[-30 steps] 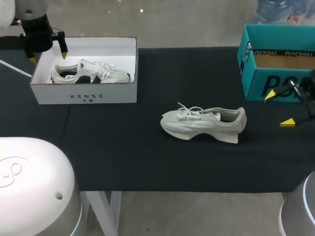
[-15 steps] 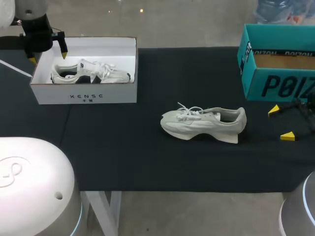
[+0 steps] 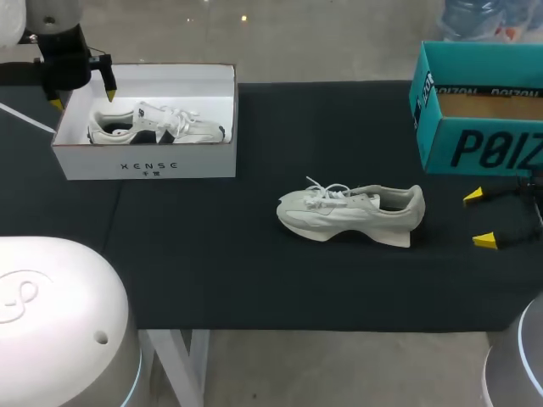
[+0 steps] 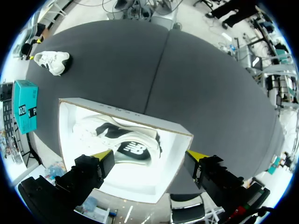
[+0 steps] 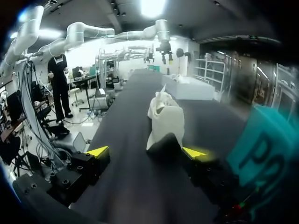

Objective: Take the shoe out of the shoebox, open the shoe tongue, remove and reinsert the insole, then place the shoe into the shoebox

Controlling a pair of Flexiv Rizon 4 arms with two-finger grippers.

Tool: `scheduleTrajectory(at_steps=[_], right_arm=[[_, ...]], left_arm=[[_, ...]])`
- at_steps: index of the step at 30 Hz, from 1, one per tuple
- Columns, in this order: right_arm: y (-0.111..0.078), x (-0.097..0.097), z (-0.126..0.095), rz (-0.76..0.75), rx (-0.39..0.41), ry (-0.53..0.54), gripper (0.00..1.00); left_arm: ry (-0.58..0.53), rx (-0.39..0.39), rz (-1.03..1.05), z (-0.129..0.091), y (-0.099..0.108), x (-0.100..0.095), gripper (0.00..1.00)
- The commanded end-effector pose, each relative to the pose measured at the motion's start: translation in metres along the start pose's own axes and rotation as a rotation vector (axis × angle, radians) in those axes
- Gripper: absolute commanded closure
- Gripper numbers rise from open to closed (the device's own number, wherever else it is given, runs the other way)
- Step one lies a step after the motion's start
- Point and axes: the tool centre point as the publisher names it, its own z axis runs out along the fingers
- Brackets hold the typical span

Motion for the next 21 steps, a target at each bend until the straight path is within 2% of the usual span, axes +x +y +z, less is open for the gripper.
scheduleTrajectory(at_steps=[1,7,15,21], right_arm=[[-0.003,0.005,0.011,0.011,0.018,-0.226,0.0],[-0.014,-0.006,0.021,0.013,0.003,-0.243,0.0],[-0.016,-0.036,0.034,-0.027,0.0,-0.187,0.0],[-0.015,-0.046,0.039,-0.036,0.009,-0.148,0.0]], left_arm=[[0.001,-0.003,0.001,0.0,-0.001,0.001,0.0],[0.001,-0.003,0.001,0.0,-0.001,0.001,0.0],[0.001,-0.003,0.001,0.0,-0.001,0.001,0.0],[0.001,-0.003,0.001,0.0,-0.001,0.001,0.0]])
